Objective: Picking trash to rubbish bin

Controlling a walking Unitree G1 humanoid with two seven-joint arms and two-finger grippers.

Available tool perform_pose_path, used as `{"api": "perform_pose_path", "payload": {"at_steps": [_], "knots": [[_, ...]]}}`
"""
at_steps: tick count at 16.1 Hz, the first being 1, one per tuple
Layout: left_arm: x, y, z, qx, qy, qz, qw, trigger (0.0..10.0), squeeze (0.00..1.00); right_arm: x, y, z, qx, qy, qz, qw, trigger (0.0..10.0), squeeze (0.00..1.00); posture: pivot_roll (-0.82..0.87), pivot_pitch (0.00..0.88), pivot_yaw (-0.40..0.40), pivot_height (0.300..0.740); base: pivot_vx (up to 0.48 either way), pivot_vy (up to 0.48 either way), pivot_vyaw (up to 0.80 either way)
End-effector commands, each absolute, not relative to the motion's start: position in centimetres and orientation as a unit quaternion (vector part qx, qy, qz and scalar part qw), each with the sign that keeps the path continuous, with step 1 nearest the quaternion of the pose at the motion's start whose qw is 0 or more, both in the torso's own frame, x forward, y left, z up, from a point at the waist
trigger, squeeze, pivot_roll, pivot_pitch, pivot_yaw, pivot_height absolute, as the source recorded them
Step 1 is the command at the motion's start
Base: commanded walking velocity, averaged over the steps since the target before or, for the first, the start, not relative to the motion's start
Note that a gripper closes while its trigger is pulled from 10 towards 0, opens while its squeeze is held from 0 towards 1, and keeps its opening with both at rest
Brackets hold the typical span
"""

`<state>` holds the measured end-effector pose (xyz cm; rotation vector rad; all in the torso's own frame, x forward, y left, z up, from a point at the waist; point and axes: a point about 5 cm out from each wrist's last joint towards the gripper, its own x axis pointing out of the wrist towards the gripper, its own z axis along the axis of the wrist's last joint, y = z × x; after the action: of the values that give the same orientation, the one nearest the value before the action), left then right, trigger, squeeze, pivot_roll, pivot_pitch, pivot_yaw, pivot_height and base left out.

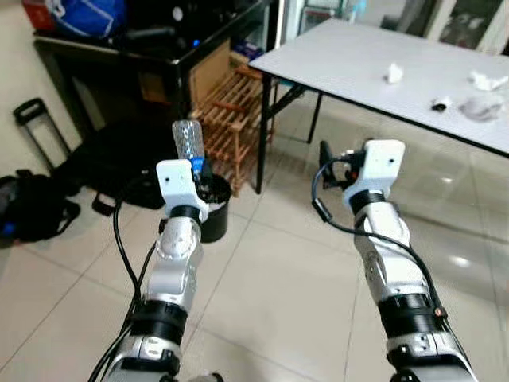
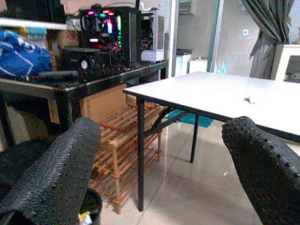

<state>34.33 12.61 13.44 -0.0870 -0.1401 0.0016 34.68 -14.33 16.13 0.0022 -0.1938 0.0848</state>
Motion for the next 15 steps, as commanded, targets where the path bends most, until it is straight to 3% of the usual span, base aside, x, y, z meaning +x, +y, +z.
{"api": "perform_pose_path", "payload": {"at_steps": [1,8,15], "knots": [[34.47,12.41,13.37,-0.033,-0.063,-0.003,0.997,10.0,0.0,34.69,-14.17,15.9,-0.004,-0.087,0.047,0.995,10.0,0.0,-0.03,0.06,0.015,0.74,0.0,0.0,0.8],[34.48,12.33,13.26,-0.03,-0.059,-0.004,0.998,10.0,0.0,34.68,-13.93,15.54,-0.005,-0.077,0.058,0.995,10.0,0.0,-0.03,0.053,0.016,0.74,0.132,0.0,0.11],[34.61,12.3,13.23,-0.026,-0.056,-0.001,0.998,10.0,0.0,34.67,-13.62,15.53,-0.005,-0.078,0.067,0.995,10.0,0.0,-0.04,0.041,0.02,0.74,0.32,0.0,0.2]]}}
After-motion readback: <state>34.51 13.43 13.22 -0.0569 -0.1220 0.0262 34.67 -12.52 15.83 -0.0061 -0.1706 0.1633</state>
